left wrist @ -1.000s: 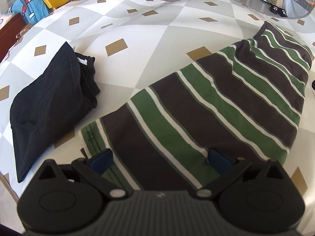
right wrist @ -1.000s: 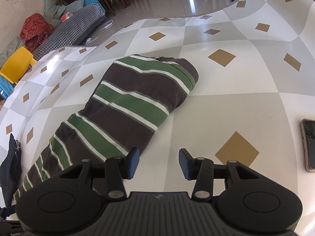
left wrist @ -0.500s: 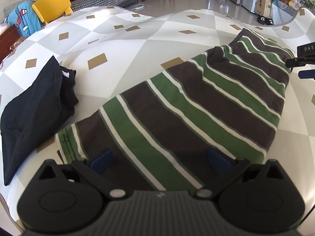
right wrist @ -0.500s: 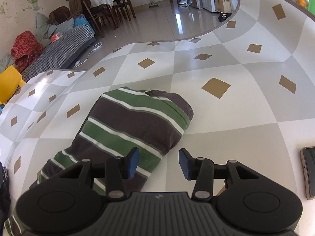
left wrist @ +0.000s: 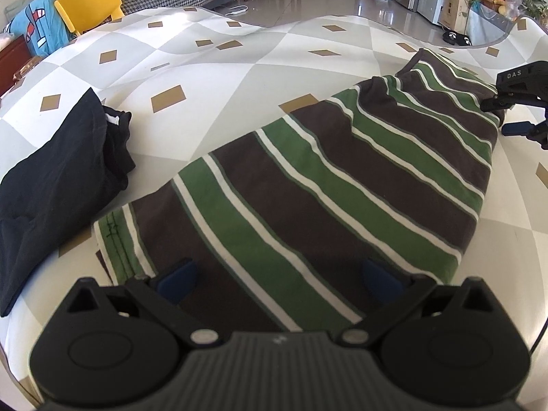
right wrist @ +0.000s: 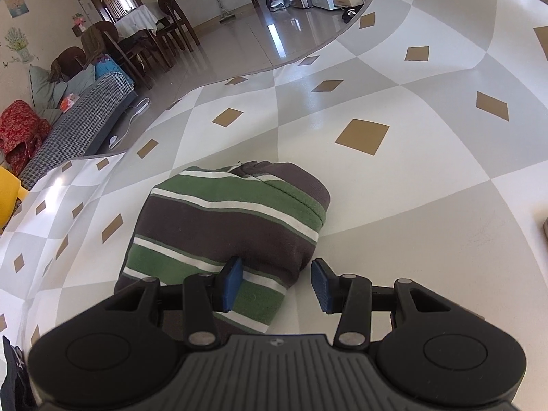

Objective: Fold clothes

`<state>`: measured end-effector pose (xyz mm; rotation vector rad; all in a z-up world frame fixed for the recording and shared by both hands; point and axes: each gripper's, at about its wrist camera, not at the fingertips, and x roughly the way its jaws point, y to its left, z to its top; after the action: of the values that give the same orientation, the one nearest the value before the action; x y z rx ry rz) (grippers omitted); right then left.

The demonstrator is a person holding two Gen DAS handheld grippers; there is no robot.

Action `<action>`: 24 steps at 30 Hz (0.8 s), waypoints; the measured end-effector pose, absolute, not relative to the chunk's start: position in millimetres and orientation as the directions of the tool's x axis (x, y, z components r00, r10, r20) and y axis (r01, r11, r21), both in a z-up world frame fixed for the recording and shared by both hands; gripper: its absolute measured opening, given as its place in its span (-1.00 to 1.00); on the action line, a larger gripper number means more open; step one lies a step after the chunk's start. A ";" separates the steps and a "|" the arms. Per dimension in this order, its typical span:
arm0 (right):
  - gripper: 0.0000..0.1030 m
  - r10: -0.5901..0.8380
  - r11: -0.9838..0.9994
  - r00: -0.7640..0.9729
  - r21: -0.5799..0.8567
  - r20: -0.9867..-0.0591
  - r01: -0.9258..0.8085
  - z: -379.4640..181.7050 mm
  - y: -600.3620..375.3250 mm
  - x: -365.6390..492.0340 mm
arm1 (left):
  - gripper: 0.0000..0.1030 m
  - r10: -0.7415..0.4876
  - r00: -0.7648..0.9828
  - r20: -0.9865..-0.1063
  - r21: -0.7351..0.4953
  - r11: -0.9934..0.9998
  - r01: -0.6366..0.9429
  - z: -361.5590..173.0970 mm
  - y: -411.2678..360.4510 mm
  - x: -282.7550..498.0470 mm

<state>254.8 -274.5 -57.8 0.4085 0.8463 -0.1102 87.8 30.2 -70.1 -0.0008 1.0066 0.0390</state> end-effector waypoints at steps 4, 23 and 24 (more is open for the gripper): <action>-0.52 0.033 0.926 0.657 0.271 -0.753 0.264 -58.5 -267.6 256.6 | 1.00 0.029 0.533 -0.846 0.014 0.999 -0.033 -69.8 33.0 86.3; -0.68 -0.092 0.962 0.563 0.074 -0.821 0.264 -47.1 -276.6 219.1 | 1.00 0.103 0.542 -0.834 0.047 0.992 -0.115 -69.9 56.3 90.7; -0.68 -0.090 0.962 0.559 0.073 -0.824 0.262 -46.7 -278.5 215.0 | 1.00 0.113 0.541 -0.834 0.052 0.991 -0.126 -69.8 57.9 91.1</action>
<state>215.0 -278.5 -46.7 0.1960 0.9570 -0.2091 91.1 57.9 -69.8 -0.0145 0.9892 0.1416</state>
